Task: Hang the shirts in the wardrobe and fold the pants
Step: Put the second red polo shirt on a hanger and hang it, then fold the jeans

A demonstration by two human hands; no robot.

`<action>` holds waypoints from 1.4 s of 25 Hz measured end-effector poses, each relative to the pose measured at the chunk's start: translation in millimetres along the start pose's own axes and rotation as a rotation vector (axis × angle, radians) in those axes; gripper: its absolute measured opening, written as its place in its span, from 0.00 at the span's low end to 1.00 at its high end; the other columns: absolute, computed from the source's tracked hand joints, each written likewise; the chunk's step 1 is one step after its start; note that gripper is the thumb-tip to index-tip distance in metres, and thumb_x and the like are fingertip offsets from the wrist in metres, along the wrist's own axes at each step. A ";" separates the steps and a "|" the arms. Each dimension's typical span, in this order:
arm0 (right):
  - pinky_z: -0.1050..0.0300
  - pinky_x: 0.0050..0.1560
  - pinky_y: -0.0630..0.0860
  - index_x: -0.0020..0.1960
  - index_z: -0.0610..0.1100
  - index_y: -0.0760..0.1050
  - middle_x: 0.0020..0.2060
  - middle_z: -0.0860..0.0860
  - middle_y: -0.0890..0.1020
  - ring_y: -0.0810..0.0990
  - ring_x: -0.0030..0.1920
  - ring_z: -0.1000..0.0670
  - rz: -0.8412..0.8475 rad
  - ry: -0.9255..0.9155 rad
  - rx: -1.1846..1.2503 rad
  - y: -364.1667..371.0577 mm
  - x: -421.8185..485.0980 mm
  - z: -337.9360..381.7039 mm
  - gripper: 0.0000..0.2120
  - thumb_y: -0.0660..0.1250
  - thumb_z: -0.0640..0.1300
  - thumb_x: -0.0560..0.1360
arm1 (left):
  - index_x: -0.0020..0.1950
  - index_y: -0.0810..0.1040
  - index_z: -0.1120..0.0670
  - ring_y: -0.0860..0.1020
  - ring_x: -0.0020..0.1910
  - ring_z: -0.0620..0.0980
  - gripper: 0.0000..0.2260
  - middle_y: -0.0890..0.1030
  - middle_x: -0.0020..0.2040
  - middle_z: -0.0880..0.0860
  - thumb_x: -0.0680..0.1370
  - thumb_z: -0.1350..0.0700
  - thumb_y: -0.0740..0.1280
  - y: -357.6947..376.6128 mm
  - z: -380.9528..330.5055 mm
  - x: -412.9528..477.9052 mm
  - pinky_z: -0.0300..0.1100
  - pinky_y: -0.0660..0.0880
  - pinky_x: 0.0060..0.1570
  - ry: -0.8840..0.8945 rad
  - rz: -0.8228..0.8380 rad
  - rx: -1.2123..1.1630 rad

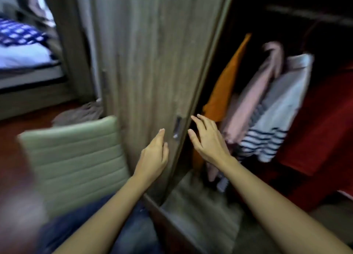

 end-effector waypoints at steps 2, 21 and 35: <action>0.51 0.68 0.64 0.70 0.43 0.66 0.68 0.42 0.69 0.66 0.69 0.43 0.148 -0.069 0.047 51.2 -16.7 56.8 0.28 0.50 0.58 0.76 | 0.71 0.66 0.62 0.74 0.64 0.60 0.23 0.72 0.68 0.62 0.79 0.53 0.56 -25.1 72.5 -49.8 0.48 0.69 0.63 -0.178 0.001 0.040; 0.47 0.66 0.63 0.71 0.36 0.61 0.66 0.37 0.69 0.68 0.64 0.37 0.842 -0.637 0.124 499.8 -141.8 317.9 0.27 0.61 0.48 0.77 | 0.74 0.58 0.64 0.68 0.68 0.60 0.28 0.69 0.70 0.60 0.80 0.49 0.61 -26.2 412.9 -411.9 0.45 0.66 0.61 -1.550 -0.076 -0.123; 0.49 0.42 0.67 0.56 0.40 0.65 0.54 0.41 0.78 0.78 0.51 0.38 0.806 -0.641 0.088 501.7 -154.4 330.6 0.13 0.53 0.49 0.81 | 0.56 0.74 0.53 0.82 0.48 0.56 0.14 0.83 0.49 0.56 0.70 0.60 0.65 -19.7 414.8 -429.7 0.49 0.80 0.45 -1.472 -0.199 -0.720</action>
Point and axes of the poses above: each hand's wrist, its own x-axis towards the middle knuckle, its own y-axis out of the palm, z = x × y, the point moved 1 cm from there along x, towards the middle knuckle
